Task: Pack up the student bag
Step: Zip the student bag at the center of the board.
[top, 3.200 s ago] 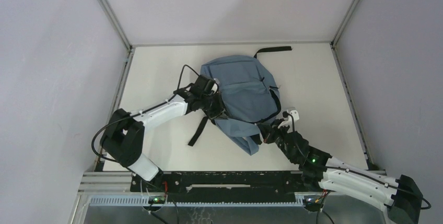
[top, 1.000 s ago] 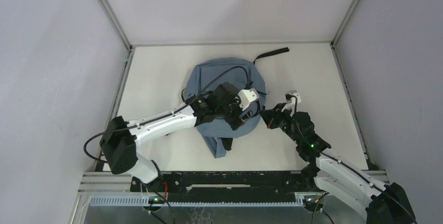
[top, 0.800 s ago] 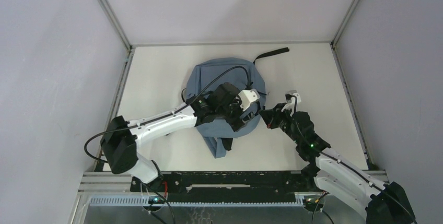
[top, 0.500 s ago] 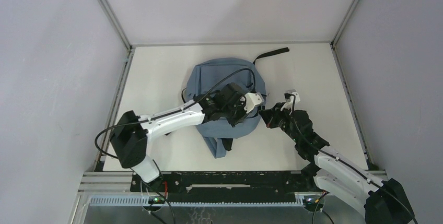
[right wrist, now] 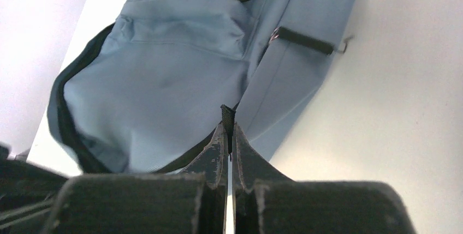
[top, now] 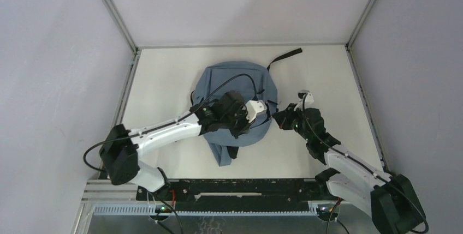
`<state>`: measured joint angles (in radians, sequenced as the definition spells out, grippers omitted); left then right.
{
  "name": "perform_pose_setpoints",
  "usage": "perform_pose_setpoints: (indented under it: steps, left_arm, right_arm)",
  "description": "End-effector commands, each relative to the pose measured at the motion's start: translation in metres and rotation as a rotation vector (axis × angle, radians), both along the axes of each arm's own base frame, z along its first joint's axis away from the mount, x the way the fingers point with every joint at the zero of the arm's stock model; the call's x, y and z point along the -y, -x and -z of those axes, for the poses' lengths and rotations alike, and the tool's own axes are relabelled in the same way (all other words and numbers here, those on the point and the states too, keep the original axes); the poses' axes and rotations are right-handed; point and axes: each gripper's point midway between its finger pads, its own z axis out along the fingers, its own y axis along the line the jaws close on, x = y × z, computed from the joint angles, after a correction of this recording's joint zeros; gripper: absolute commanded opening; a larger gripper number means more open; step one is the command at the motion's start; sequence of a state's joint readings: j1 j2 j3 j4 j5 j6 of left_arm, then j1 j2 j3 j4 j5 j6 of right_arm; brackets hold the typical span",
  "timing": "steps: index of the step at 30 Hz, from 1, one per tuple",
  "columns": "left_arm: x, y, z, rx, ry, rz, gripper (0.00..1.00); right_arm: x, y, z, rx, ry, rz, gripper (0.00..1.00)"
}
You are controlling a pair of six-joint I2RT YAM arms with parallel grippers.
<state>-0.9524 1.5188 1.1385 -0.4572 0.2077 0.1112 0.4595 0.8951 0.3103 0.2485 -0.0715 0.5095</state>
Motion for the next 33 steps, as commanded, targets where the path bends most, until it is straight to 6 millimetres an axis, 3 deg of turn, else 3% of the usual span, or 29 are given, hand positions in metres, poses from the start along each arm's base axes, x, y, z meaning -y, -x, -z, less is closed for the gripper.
perform_pose_setpoints:
  steps: [1, 9, 15, 20, 25, 28, 30, 33]
  left_arm:
    - [-0.03, 0.038, 0.013, -0.114, -0.013, -0.011, 0.0]
    - [-0.042, 0.068, 0.031, -0.188, -0.02, 0.015, 0.0]
    - [-0.049, 0.083, 0.033, -0.225, -0.005, 0.015, 0.0]
    - [-0.052, 0.091, 0.037, -0.259, -0.006, 0.007, 0.0]
    - [-0.048, 0.077, 0.029, -0.21, -0.003, -0.037, 0.01]
    - [-0.032, 0.055, 0.003, -0.148, 0.049, -0.098, 0.18]
    - [-0.021, 0.039, -0.017, -0.095, 0.094, -0.137, 0.28]
    - [-0.005, 0.011, -0.051, -0.001, 0.174, -0.203, 0.33]
  right_arm:
    - [0.012, -0.041, -0.024, 0.077, 0.001, 0.089, 0.0]
    - [0.005, -0.083, -0.013, 0.046, 0.07, 0.064, 0.0]
    - [0.01, -0.109, -0.008, 0.03, 0.085, 0.082, 0.0]
    - [0.014, -0.131, -0.015, 0.035, 0.093, 0.08, 0.0]
    - [0.015, -0.138, -0.029, 0.048, 0.092, 0.056, 0.0]
    - [0.021, -0.138, -0.043, 0.075, 0.096, 0.065, 0.0]
    - [0.03, -0.139, -0.052, 0.096, 0.1, 0.093, 0.17]
    - [0.051, -0.142, -0.068, 0.069, 0.1, 0.171, 0.43]
